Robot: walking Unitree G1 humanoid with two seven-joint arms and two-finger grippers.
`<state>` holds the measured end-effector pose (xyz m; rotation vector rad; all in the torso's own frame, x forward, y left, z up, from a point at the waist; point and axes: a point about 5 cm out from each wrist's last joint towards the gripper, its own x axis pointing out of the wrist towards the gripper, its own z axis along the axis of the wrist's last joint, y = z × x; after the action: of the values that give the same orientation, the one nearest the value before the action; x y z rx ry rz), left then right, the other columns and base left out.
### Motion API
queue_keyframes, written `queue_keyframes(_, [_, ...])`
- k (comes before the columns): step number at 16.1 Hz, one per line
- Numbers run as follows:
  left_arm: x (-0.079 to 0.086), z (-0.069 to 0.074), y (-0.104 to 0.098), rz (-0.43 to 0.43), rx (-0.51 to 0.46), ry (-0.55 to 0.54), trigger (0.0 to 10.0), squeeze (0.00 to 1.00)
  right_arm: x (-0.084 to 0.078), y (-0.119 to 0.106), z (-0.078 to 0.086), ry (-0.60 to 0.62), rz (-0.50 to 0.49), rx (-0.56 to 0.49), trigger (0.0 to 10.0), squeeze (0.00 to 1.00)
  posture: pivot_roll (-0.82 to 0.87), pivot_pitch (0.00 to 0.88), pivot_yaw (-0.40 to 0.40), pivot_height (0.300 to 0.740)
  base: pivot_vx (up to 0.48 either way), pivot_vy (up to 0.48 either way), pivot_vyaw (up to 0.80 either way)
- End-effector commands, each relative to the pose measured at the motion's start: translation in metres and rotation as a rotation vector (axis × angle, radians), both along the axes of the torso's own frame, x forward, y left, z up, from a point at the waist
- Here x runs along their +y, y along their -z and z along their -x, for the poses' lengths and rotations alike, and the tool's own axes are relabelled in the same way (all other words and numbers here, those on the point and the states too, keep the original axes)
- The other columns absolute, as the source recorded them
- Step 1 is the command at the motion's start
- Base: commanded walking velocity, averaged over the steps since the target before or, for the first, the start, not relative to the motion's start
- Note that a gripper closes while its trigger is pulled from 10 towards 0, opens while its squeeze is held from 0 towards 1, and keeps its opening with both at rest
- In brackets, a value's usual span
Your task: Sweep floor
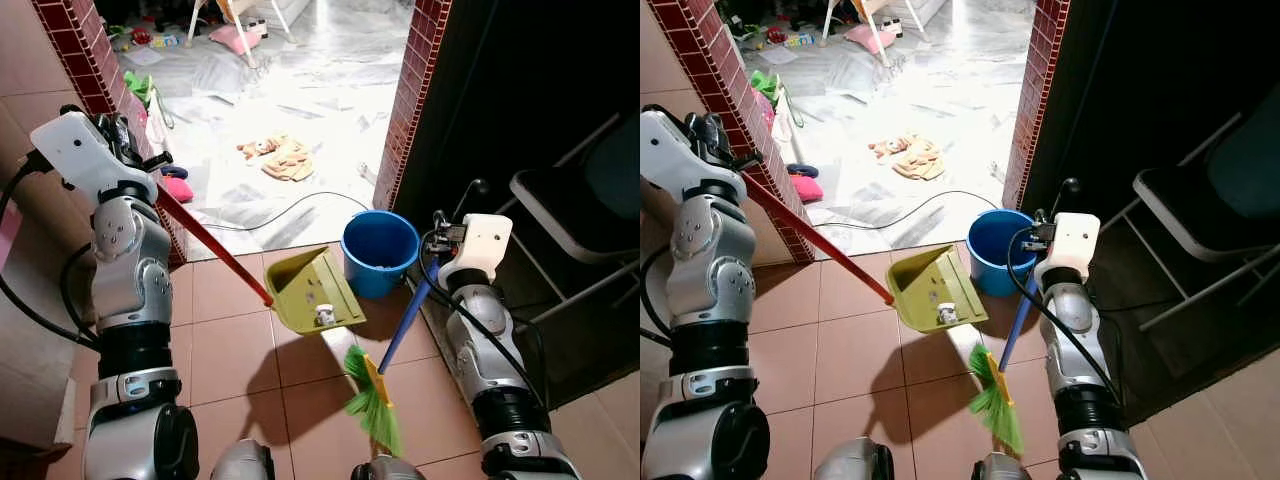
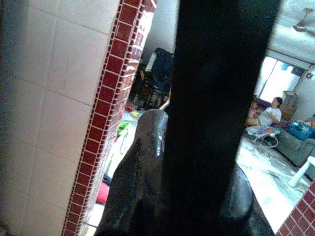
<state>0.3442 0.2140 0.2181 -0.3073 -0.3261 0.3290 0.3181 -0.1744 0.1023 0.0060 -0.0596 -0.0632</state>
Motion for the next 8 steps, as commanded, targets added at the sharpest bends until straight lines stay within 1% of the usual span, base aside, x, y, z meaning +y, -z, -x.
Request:
queue_keyframes(1, [0.003, 0.002, -0.041, 0.000, -0.162, -0.017, 10.0, 0.00, -0.001, 0.003, -0.001, -0.011, 0.027, 0.023, 10.0, 0.00, -0.06, 0.000, -0.018, 0.740, 0.000, 0.000, 0.00])
queue_keyframes(2, [0.005, 0.003, -0.046, 0.004, -0.180, -0.026, 10.0, 0.00, 0.000, 0.005, 0.000, -0.017, 0.028, 0.031, 10.0, 0.00, -0.06, 0.000, -0.018, 0.740, 0.000, 0.000, 0.00])
queue_keyframes(3, [0.008, 0.004, -0.053, 0.012, -0.200, -0.035, 10.0, 0.00, 0.001, 0.008, 0.003, -0.022, 0.030, 0.040, 10.0, 0.00, -0.06, 0.000, -0.022, 0.740, 0.000, 0.000, -0.55])
queue_keyframes(5, [0.008, 0.003, -0.058, 0.016, -0.215, -0.041, 10.0, 0.00, 0.003, 0.011, 0.005, -0.028, 0.030, 0.050, 10.0, 0.00, -0.06, 0.000, -0.022, 0.740, 0.000, 0.000, -0.68])
queue_keyframes(6, [0.006, 0.000, -0.060, 0.007, -0.222, -0.036, 10.0, 0.00, 0.004, 0.011, 0.005, -0.034, 0.024, 0.050, 10.0, 0.00, -0.06, 0.000, -0.020, 0.740, 0.000, 0.000, -0.50])
queue_keyframes(7, [0.001, -0.004, -0.062, -0.004, -0.233, -0.016, 10.0, 0.00, 0.007, 0.009, 0.004, -0.045, 0.017, 0.047, 10.0, 0.00, -0.07, 0.000, -0.018, 0.740, 0.000, 0.000, 0.00])
queue_keyframes(8, [-0.004, -0.005, -0.063, -0.037, -0.242, 0.000, 10.0, 0.00, 0.007, 0.009, 0.004, -0.047, 0.016, 0.046, 10.0, 0.00, -0.07, 0.000, -0.018, 0.740, 0.000, 0.000, 0.00])
